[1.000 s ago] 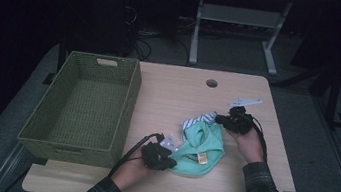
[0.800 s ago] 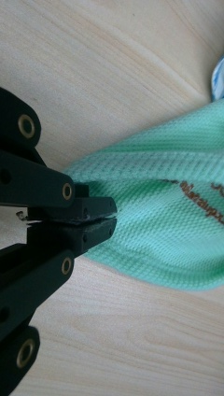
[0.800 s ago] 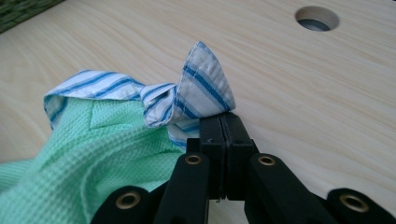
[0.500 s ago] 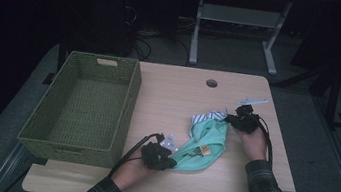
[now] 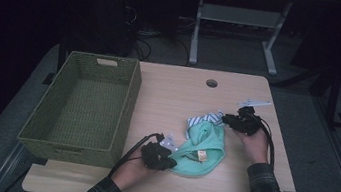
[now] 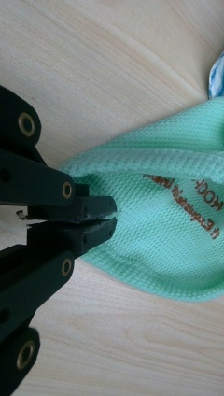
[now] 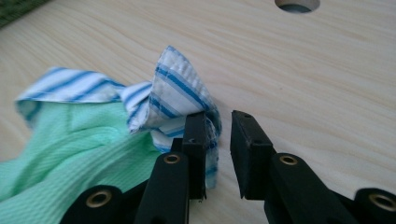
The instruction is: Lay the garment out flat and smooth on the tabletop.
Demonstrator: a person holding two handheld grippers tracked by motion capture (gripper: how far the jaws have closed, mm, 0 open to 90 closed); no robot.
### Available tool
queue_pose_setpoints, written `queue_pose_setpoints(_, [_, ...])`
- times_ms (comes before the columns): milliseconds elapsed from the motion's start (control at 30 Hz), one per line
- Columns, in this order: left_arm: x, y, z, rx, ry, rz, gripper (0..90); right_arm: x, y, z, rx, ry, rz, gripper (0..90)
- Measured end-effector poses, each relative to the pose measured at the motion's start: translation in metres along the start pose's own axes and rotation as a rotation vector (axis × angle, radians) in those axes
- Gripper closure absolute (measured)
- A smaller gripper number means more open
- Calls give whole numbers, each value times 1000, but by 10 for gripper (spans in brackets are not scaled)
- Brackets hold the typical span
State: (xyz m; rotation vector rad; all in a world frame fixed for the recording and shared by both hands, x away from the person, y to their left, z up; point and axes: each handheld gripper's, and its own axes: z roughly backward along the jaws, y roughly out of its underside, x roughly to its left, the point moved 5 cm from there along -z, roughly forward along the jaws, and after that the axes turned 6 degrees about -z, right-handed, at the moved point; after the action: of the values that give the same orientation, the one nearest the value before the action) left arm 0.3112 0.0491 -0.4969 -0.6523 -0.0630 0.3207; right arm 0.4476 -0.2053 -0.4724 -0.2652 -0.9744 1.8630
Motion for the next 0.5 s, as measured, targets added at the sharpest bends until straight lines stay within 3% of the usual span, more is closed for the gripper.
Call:
queue_pose_setpoints(33, [-1,-1,-1,-11,3,17,857,1,0,3,-6,-5,11,763])
queue_pose_setpoints(100, [0,0,0,-1,6,7,848,2,0,7,-6,-9,11,783])
queue_pose_setpoints(133, [0,0,1,5,5,-2,832,5,2,14,-17,-15,27,855])
queue_pose_setpoints(233, [-1,0,0,8,10,11,821,8,4,23,-29,-26,32,899])
queue_pose_setpoints(267, [-1,-1,0,2,25,35,812,8,5,25,-35,-30,38,899])
queue_pose_setpoints(500, [-1,-7,7,-19,26,29,812,17,15,44,-43,-57,55,900])
